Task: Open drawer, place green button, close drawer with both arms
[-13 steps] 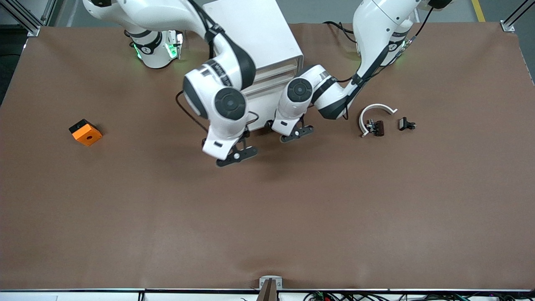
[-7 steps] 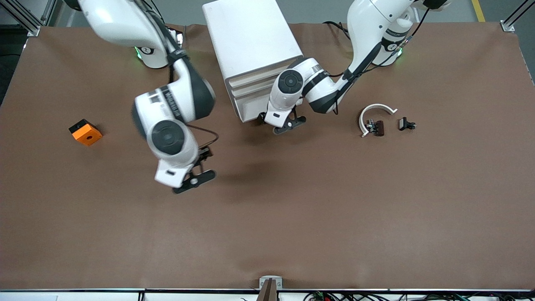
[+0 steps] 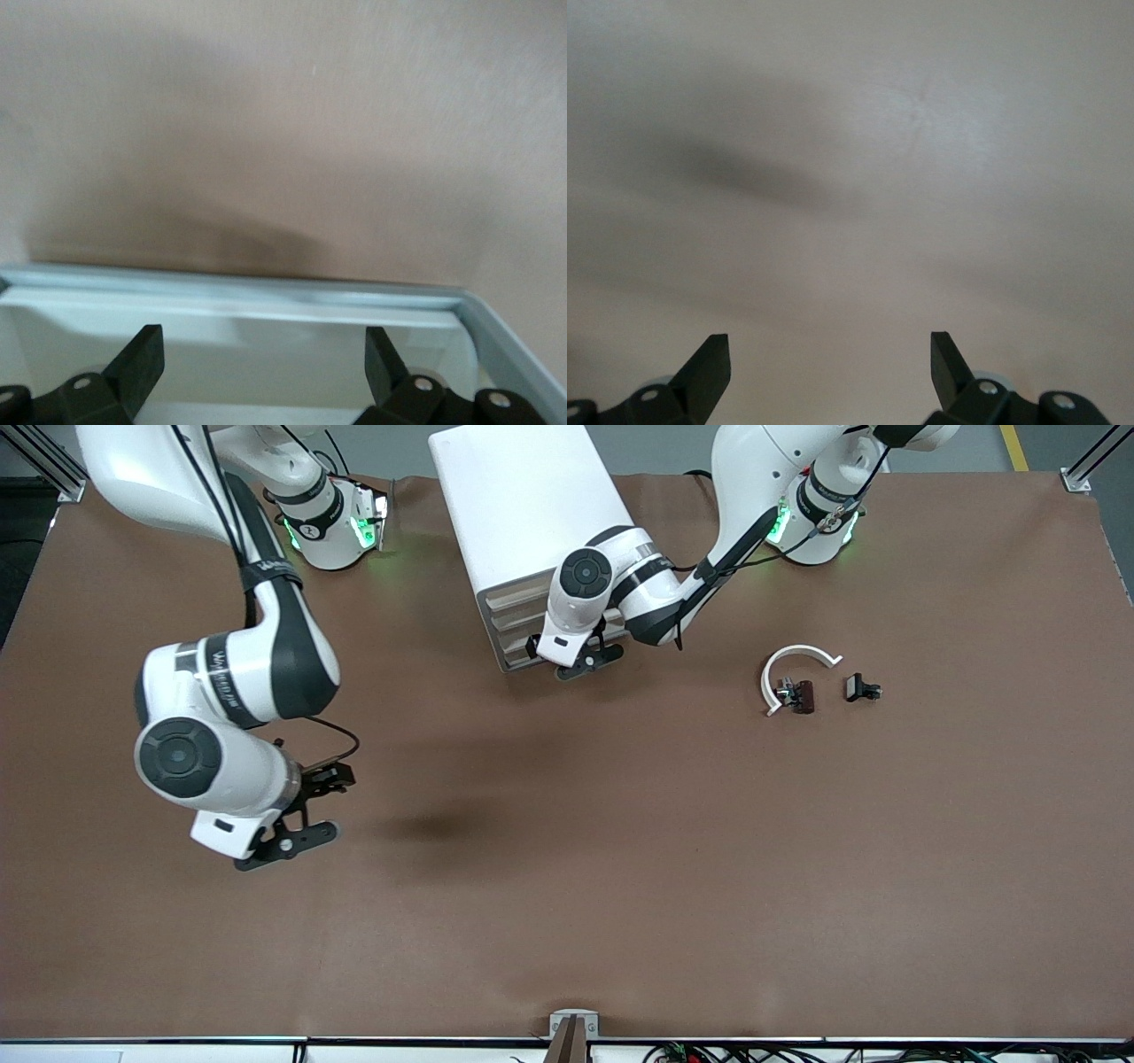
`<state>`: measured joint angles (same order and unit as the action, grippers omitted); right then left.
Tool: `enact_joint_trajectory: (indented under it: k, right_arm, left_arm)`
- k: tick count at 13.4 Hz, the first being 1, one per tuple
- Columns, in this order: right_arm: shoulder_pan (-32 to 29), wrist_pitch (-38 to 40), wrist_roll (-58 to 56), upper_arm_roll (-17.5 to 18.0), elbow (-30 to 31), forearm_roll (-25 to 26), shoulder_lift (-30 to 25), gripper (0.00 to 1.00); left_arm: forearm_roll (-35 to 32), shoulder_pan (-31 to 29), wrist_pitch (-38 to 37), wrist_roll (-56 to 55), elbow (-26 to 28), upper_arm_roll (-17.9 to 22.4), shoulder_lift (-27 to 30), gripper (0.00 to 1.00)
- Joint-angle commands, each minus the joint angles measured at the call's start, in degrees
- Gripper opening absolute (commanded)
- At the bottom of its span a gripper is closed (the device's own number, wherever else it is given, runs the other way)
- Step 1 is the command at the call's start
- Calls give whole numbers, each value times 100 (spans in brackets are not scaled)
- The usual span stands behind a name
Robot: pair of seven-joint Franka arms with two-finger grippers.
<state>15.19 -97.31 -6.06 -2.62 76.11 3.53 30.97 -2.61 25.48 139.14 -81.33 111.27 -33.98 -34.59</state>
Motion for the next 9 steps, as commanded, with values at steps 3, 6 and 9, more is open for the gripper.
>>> enact_joint_trajectory:
  k: [3,6,9]
  right_arm:
    - [-683,413,52,131,70,-63,-556,100]
    - [-1043,835,61,122,70,-63,-899,100]
    - [-1176,1213,78,104,70,-46,-1241,100]
  left_arm:
    - [269,-35,-98,-58,-131,-170,-57,100]
    - [305,-69,-107,3,-246,-153,-48,100]
    - [217,-420,-142,21,-439,-39,57,100]
